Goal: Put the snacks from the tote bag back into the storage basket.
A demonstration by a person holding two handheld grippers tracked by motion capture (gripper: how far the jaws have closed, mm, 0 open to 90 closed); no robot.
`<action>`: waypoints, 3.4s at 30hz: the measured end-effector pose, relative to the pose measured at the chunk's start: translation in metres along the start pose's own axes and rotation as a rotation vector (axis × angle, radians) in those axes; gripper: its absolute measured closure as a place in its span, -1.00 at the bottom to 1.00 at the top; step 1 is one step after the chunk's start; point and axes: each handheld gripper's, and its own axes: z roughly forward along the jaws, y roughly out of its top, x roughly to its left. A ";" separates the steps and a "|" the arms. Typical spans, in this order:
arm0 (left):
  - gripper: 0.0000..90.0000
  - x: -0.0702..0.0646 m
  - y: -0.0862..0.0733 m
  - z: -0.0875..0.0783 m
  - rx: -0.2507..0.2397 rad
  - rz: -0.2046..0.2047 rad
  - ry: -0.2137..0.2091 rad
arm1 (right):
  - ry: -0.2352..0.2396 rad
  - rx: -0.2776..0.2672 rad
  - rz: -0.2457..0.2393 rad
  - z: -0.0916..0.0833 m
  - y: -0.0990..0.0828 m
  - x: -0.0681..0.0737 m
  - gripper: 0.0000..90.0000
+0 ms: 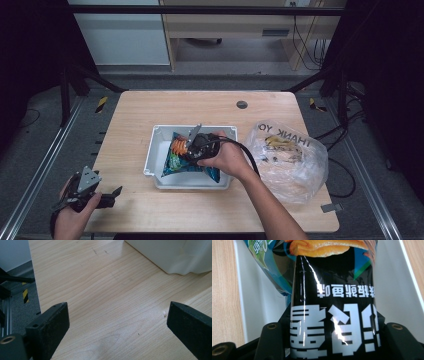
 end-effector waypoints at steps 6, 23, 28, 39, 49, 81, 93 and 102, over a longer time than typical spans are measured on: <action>-0.91 0.000 0.000 0.000 0.003 0.006 -0.003 | 0.012 0.005 -0.006 0.004 0.002 0.001 -0.03; -0.91 -0.002 0.000 0.001 0.002 0.008 -0.005 | 0.013 0.020 0.012 0.011 0.001 -0.001 -0.04; -0.91 -0.002 0.001 0.001 0.007 0.015 -0.007 | 0.010 0.031 0.005 0.011 0.001 -0.001 -0.05; -0.91 -0.002 0.001 0.002 0.010 0.014 -0.007 | -0.002 0.036 0.006 0.013 0.000 0.000 -0.09; -0.91 -0.001 0.000 0.002 0.005 0.005 -0.010 | -0.016 0.039 0.036 0.013 0.001 0.001 -0.20; -0.91 0.003 -0.001 0.001 0.003 -0.014 -0.009 | -0.067 -0.031 0.130 -0.029 0.000 0.003 -0.86; -0.92 0.004 -0.001 0.001 0.008 -0.004 0.004 | -0.067 -0.138 0.132 -0.070 0.003 -0.005 -0.86; -0.92 0.001 0.000 0.004 0.030 0.004 0.021 | -0.084 -0.235 0.173 -0.088 -0.007 -0.007 -0.87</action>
